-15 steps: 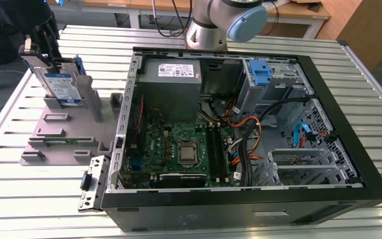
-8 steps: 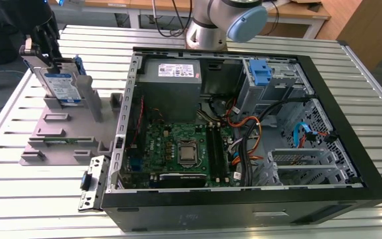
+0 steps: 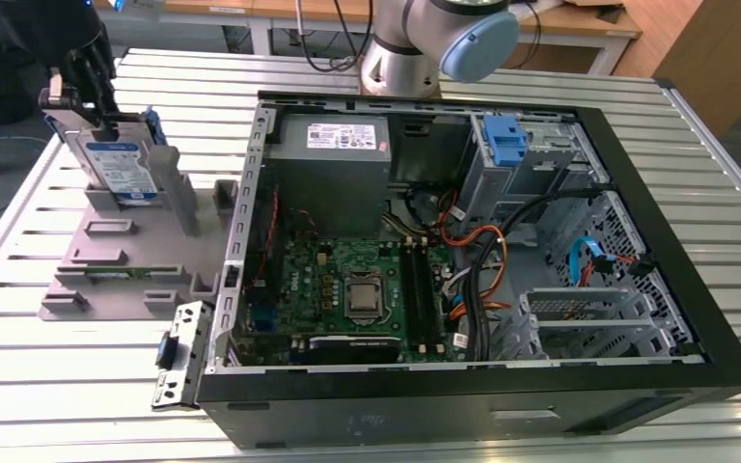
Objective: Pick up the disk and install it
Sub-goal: 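Pick up the disk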
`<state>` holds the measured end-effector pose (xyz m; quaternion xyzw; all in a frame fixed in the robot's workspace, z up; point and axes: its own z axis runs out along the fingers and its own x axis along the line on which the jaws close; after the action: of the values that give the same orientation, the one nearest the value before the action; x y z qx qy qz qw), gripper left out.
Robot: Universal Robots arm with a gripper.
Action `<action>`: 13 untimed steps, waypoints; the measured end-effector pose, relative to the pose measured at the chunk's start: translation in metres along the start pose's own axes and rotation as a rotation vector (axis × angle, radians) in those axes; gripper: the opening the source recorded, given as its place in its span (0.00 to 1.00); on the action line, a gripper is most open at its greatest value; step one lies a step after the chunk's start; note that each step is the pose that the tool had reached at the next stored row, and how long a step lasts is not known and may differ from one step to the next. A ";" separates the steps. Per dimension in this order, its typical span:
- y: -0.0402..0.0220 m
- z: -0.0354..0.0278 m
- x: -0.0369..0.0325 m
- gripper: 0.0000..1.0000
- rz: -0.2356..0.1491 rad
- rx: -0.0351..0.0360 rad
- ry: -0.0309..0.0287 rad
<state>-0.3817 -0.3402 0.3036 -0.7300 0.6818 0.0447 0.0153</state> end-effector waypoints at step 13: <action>-0.0003 0.0001 0.0000 0.36 0.017 0.0016 -0.0007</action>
<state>-0.3813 -0.3402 0.3035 -0.7241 0.6881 0.0446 0.0157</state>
